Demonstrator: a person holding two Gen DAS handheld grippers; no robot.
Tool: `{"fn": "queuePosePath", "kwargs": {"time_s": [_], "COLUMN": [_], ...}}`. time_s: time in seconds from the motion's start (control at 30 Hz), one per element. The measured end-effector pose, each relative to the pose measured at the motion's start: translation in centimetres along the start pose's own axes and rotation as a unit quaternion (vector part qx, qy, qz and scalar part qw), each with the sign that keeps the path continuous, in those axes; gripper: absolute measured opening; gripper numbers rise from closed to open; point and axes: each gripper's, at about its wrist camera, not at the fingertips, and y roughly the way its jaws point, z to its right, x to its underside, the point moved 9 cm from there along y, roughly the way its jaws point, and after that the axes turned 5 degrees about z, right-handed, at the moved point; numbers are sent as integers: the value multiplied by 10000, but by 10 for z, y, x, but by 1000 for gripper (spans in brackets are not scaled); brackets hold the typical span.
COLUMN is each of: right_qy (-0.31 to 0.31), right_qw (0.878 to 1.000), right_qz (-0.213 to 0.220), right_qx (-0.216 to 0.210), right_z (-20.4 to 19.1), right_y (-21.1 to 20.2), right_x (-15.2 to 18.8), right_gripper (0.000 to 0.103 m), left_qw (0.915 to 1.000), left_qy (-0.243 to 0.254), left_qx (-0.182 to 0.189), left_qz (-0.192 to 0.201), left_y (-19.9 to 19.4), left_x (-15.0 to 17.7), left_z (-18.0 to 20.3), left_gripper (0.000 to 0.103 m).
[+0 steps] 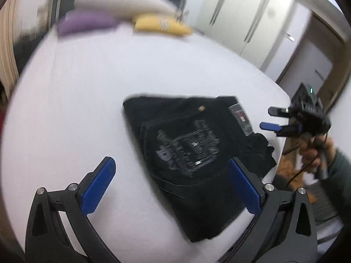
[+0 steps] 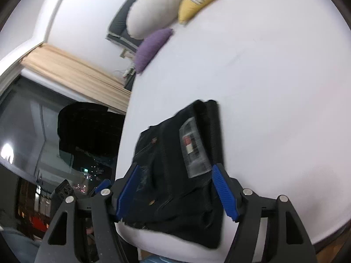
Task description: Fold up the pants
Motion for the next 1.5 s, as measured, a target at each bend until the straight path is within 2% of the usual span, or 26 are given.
{"fn": "queuePosePath", "kwargs": {"time_s": [0.07,0.13,0.2,0.3,0.33,0.4,0.47,0.5,0.53,0.57,0.6,0.67,0.7,0.73,0.83,0.93,1.1,1.27,1.5], "right_qy": [267,372,413,431,412,307,247,223,202,184,157,53,64,99,82,-43,-249,-517,-891], "right_qw": [9994,9984,9971,9948,9945,9936,9927,9922,9919,9916,9913,9909,9910,9917,9938,9951,9959,9949,9913], "right_qz": [-225,-429,-611,-818,-869,-1022,-1138,-1188,-1216,-1249,-1278,-1330,-1332,-1278,-1106,-982,-869,-844,-941], "right_qx": [86,-43,-187,-418,-427,-377,-317,-311,-294,-267,-262,-182,-132,-136,-115,-61,-59,-204,-246], "right_z": [20,29,33,32,31,28,24,21,18,16,13,8,8,7,3,-8,-30,-62,-107], "right_y": [17,30,39,45,48,55,63,69,73,78,83,87,88,83,76,73,70,82,123], "right_x": [-8,-10,-11,-10,-9,-5,-1,0,1,2,4,9,12,12,11,11,4,-6,-24], "right_gripper": [70,69,65,65,65,64,63,63,62,62,59,46,37,34,26,22,20,20,20], "left_qw": [9975,9918,9858,9770,9763,9739,9710,9702,9686,9666,9634,9617,9622,9628,9679,9801,9905,9940,9973], "left_qy": [-470,-836,-1025,-1192,-1229,-1296,-1352,-1368,-1437,-1537,-1678,-1754,-1730,-1716,-1599,-1107,-577,-556,-565], "left_qx": [366,657,894,1198,1215,1307,1373,1383,1409,1427,1470,1510,1528,1536,1432,1160,864,693,318], "left_qz": [-378,-706,-982,-1301,-1303,-1331,-1413,-1443,-1462,-1471,-1487,-1470,-1447,-1417,-1307,-1171,-906,-637,-340], "left_y": [21,38,54,73,77,85,92,92,95,95,96,95,93,89,81,67,39,13,-16], "left_x": [2,6,10,17,17,14,11,10,9,8,8,7,8,7,2,-8,-26,-43,-60], "left_z": [-6,-11,-12,-12,-13,-13,-13,-13,-15,-18,-20,-22,-23,-24,-19,-7,2,-22,-69], "left_gripper": [102,102,92,89,85,84,76,69,58,54,48,39,35,31,25,22,20,20,20]}}
